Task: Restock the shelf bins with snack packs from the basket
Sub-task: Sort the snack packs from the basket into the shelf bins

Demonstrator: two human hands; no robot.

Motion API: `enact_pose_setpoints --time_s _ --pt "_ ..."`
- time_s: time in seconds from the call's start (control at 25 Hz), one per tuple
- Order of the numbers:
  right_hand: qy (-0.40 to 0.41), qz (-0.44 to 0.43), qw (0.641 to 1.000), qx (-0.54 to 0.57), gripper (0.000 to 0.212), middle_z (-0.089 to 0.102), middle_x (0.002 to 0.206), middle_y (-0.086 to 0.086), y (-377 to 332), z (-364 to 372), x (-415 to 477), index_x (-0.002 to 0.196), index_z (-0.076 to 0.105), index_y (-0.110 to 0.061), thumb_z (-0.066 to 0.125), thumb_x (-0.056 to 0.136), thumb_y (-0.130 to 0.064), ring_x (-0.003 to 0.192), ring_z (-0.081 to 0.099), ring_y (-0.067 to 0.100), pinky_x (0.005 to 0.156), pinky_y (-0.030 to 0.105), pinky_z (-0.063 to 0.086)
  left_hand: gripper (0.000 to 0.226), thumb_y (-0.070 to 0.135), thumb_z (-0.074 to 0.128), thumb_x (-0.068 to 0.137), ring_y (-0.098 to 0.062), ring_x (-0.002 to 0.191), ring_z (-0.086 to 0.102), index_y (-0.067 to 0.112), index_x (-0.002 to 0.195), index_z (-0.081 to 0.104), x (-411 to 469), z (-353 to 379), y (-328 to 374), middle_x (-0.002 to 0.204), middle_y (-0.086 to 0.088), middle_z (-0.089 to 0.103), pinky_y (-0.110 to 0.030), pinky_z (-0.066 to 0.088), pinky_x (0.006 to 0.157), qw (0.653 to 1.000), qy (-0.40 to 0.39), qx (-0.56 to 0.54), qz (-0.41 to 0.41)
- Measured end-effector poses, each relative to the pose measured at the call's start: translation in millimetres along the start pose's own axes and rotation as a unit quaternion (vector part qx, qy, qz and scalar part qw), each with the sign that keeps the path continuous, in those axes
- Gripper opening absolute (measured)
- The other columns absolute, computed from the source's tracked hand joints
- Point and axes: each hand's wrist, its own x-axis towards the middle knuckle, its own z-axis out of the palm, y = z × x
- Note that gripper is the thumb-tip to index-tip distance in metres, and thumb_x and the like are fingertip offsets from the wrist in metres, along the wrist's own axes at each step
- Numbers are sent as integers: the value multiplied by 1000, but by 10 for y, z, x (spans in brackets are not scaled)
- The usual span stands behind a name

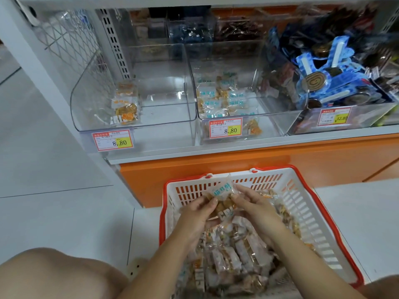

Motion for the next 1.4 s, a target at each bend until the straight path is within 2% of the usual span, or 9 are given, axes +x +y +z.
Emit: enact_pose_setpoints --time_s 0.32,0.48,0.6,0.76,0.92,1.0,1.16,1.28,1.4 --pt "31 -8 999 29 34 73 105 14 -19 -2 -78 117 65 -5 66 85 -16 92 68 30 75 41 55 44 14 71 83 -18 102 70 17 125 60 -19 84 41 109 0 74 -40 58 85 998 -9 56 30" --pt "24 -42 998 -29 43 71 105 11 -351 -21 -192 110 65 -14 73 73 -33 101 67 27 91 43 54 33 23 71 88 -11 102 69 33 118 65 -108 230 310 110 9 73 -39 57 90 982 3 163 99" --pt "7 -131 988 -84 33 68 88 0 -858 -41 -289 108 66 -23 74 76 -26 86 65 17 83 31 50 29 27 68 90 0 98 68 45 110 60 -278 452 820 113 16 70 -21 56 79 953 -22 238 186" --pt "83 -230 962 -122 37 47 75 5 -1758 -155 -257 101 64 -20 78 69 -34 76 53 21 78 38 47 40 41 60 92 14 110 54 53 126 45 -451 632 1656 120 33 57 -8 48 83 855 28 376 356" --pt "228 -274 885 -300 43 64 89 10 -2595 -257 344 111 49 -21 78 80 -28 86 61 29 77 42 48 64 45 55 94 -9 132 43 37 151 24 -195 490 2272 151 15 36 -34 41 107 730 185 517 408" --pt "279 -252 821 -430 52 65 101 8 -2859 -238 784 122 47 -17 76 81 -32 95 61 30 81 39 47 74 46 56 94 -13 135 41 38 153 13 11 375 2362 156 12 30 -34 37 108 737 177 548 355" --pt "287 -188 723 -600 62 62 120 19 -3015 -217 1709 126 52 -7 75 79 -39 108 61 35 83 35 48 76 47 54 93 -14 118 59 46 152 6 270 240 2353 151 13 42 -42 53 94 816 115 483 296" --pt "259 -115 693 -663 94 50 139 17 -2993 -187 2221 144 37 -6 77 71 -48 125 52 30 100 33 46 73 49 50 91 -14 112 62 53 150 6 308 224 2343 149 17 42 -44 55 91 823 109 471 297" --pt "249 -65 714 -651 68 47 140 22 -2896 -241 2515 140 41 0 68 87 -34 129 46 34 105 37 39 73 50 50 91 -12 112 62 56 148 3 323 199 2341 149 21 41 -41 54 91 828 101 465 297"
